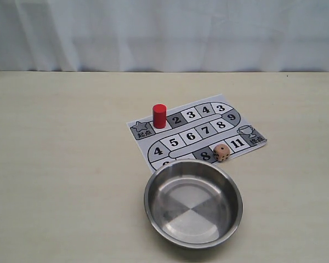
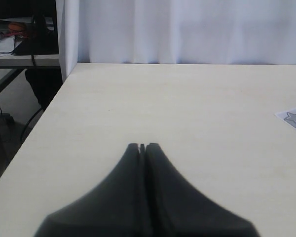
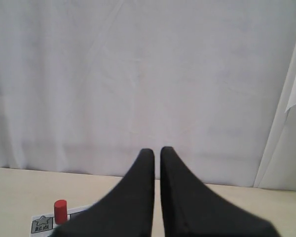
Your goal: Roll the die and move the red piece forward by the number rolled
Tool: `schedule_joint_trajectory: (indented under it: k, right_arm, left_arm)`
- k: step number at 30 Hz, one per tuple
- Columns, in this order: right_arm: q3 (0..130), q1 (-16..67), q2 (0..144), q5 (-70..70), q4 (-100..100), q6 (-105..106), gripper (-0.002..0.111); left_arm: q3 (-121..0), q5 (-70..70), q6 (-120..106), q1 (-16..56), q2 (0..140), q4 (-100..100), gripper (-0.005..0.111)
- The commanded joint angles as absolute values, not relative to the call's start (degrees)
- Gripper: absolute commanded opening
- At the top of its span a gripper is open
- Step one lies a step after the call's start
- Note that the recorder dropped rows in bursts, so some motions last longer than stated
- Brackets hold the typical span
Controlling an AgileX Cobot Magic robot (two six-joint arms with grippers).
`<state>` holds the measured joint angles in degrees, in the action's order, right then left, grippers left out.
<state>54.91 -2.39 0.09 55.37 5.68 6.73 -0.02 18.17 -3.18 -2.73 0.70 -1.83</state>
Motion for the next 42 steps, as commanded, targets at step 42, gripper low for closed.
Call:
schedule_joint_trajectory:
  k: [42]
  right_arm:
    - [0.0,-2.5,0.0,6.7,5.1,7.8,0.004]
  left_arm:
    - [0.0,17.6,-3.2,-2.7,0.7,-1.8,0.000]
